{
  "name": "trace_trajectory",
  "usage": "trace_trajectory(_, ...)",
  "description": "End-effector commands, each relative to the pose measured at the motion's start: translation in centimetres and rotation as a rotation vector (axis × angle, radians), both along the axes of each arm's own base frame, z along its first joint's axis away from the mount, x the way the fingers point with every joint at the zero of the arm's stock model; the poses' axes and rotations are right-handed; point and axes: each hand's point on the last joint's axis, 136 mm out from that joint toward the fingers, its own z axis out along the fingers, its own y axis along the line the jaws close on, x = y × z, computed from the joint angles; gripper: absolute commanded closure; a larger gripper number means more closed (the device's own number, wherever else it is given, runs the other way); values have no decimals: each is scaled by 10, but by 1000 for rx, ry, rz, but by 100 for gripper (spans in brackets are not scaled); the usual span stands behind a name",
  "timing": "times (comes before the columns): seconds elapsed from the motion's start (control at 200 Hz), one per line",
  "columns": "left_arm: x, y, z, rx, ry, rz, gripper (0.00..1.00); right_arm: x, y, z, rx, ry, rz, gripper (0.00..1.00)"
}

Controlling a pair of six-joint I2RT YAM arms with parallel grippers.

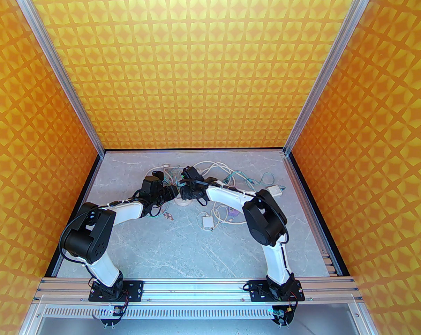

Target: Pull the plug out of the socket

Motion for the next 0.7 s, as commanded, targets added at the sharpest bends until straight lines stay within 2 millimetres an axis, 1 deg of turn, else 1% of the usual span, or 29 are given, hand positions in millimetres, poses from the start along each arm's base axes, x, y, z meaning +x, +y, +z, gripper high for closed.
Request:
trace_trajectory(0.0, -14, 6, -25, 30, 95, 1, 61, 3, -2, -3, -56, -10, -9, 57)
trace_trajectory(0.055, -15, 7, -27, 34, 102, 2, 61, 4, -1, -1, -59, -17, -8, 62)
trace_trajectory(0.125, -15, 7, -30, 35, 108, 2, 61, 5, 0, 2, -66, -27, -8, 63)
trace_trajectory(0.175, -14, 6, -30, 34, 111, 5, 61, 5, 2, 5, -68, -34, -4, 69)
trace_trajectory(0.22, -14, 6, -32, 35, 116, 5, 61, 4, 4, 7, -67, -39, 0, 72)
trace_trajectory(0.265, -14, 6, -33, 35, 118, 6, 61, 3, 8, 10, -62, -43, 7, 79)
trace_trajectory(0.335, -14, 7, -36, 41, 125, 9, 61, 1, 13, 12, -61, -48, 17, 81)
trace_trajectory(0.365, -15, 7, -38, 44, 132, 9, 61, -1, 17, 14, -57, -48, 25, 86)
trace_trajectory(0.425, -15, 7, -39, 50, 139, 9, 61, -2, 20, 16, -54, -50, 30, 90)
trace_trajectory(0.59, -15, 9, -43, 64, 152, 14, 62, -3, 23, 24, -100, -75, 39, 92)
trace_trajectory(0.695, -14, 9, -46, 69, 160, 14, 62, -5, 23, 23, -128, -70, 44, 93)
